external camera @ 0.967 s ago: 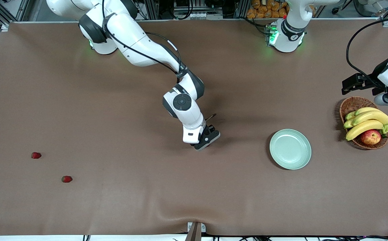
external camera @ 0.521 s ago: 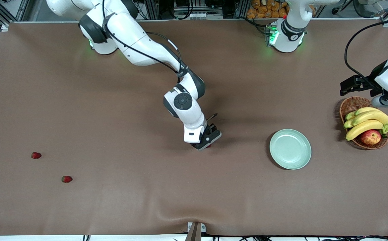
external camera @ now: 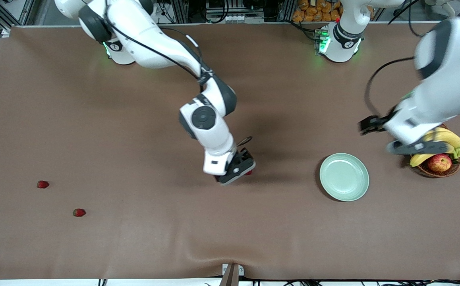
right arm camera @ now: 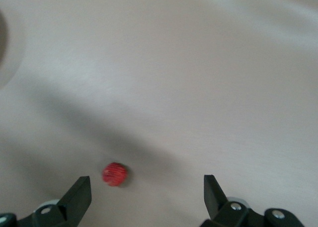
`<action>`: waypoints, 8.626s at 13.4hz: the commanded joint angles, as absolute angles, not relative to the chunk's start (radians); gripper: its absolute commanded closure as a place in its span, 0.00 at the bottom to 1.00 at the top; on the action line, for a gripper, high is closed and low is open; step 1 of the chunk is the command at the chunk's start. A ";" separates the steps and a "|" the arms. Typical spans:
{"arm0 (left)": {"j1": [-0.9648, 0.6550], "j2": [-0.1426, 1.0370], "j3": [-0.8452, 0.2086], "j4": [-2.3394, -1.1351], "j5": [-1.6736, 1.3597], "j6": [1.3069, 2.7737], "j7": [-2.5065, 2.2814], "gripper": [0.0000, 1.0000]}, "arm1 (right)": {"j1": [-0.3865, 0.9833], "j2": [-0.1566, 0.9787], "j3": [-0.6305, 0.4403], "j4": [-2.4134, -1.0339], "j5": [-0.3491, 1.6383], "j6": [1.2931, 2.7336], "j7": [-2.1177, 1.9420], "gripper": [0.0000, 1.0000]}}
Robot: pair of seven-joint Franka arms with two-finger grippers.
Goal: Collect all strawberries into plate
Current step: 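Grasp the strawberry with the left gripper while the right gripper releases it, then carry the strawberry to the plate while the right gripper reaches another strawberry, then open the left gripper over the plate while the right gripper grasps a strawberry, then carry the strawberry to the middle while the left gripper comes toward it, then take the strawberry with the left gripper while the right gripper reaches the last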
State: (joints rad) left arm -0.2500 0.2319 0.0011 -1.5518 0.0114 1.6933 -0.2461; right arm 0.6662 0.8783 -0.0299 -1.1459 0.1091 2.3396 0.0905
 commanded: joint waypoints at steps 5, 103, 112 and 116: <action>-0.480 0.642 0.002 -1.399 0.003 2.083 -0.647 0.00 | 0.431 0.773 -0.025 -1.172 0.101 2.169 0.057 0.00; -0.589 0.682 0.029 -1.454 -0.110 2.256 -1.092 0.00 | 0.292 0.870 0.199 -1.243 0.032 2.496 -0.615 0.00; -0.661 0.890 0.037 -1.364 -0.112 2.491 -1.243 0.37 | 0.040 0.815 0.083 -1.258 0.023 2.364 -0.562 0.00; -0.672 0.926 0.037 -1.364 -0.112 2.562 -1.262 0.41 | 0.029 0.701 -0.006 -1.259 0.023 2.078 -0.467 0.00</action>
State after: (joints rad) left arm -0.6530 0.8920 0.0227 -1.3896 -0.1050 2.5213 -1.2374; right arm 0.0326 0.7933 0.0269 -1.2033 0.0277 2.1831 -0.5170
